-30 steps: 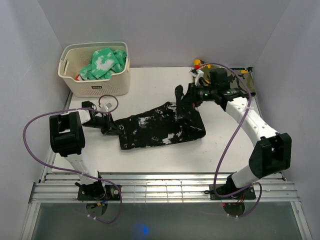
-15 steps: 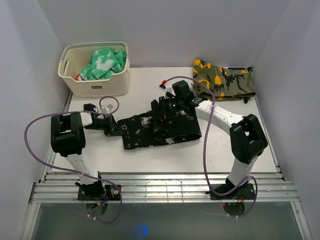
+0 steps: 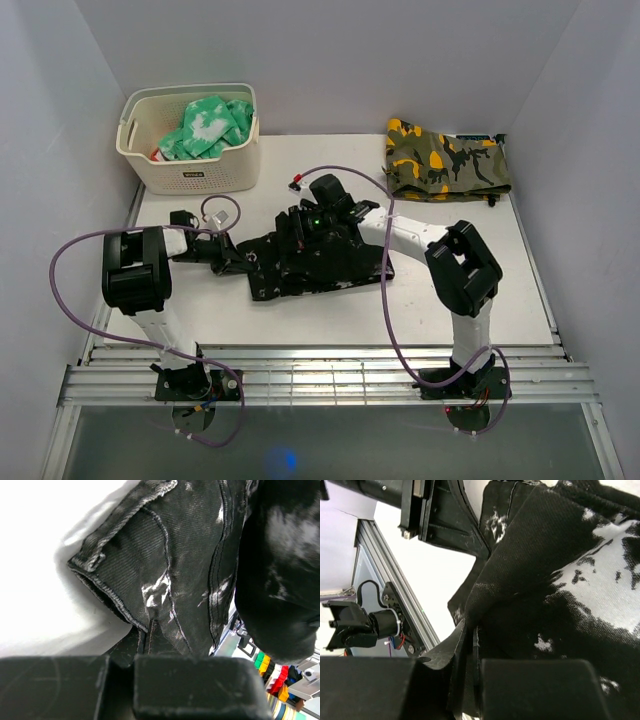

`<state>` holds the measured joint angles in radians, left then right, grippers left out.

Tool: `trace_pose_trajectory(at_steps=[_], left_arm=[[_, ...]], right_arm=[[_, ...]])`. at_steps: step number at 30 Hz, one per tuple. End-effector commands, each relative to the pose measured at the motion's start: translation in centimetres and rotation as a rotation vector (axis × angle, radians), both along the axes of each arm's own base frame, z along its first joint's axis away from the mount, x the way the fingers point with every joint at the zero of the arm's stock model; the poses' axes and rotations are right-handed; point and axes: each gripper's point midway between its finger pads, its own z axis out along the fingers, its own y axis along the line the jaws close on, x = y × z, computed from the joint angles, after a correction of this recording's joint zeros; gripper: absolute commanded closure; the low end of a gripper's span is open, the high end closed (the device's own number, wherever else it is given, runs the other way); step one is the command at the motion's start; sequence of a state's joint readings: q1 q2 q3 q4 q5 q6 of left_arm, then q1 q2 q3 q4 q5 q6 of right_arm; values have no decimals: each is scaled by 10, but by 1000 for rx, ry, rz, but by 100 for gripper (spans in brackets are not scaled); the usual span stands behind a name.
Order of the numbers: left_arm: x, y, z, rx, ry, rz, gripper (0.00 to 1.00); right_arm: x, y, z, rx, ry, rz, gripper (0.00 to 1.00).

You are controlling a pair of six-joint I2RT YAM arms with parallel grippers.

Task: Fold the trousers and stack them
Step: Fold the trousers

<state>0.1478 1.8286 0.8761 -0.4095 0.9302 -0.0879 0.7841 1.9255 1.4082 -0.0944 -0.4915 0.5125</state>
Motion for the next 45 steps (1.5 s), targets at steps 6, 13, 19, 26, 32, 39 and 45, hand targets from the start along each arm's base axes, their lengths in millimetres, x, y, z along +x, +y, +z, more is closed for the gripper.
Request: trace_pose_trajectory(at_steps=[6,13,19,26,32,39,45], left_arm=[[-9,-11,8,-22,-35,-30,100],[-10,-12,3,-19,-26,-25,100],[-10,-12,0,-8,-21,-27,100],[-9,-11,-1,-2,-23,-29,100],[-7,-12,-3,-7,-19,-31,100],[-8,-12,-1,-5,-31,-34,100],[-8,-12,1,-3,-40,-35,100]], right_arm=[[-2,46,22,53,-15,0,92],[-12,55,10,29,29,-4,92],[-22,66,17,47,41,18,92],[-34,74,23,68,73,40,92],[-51,82,19,76,114,63,92],[-48,91,10,67,125,59,92],[-41,97,-6,49,125,52,92]])
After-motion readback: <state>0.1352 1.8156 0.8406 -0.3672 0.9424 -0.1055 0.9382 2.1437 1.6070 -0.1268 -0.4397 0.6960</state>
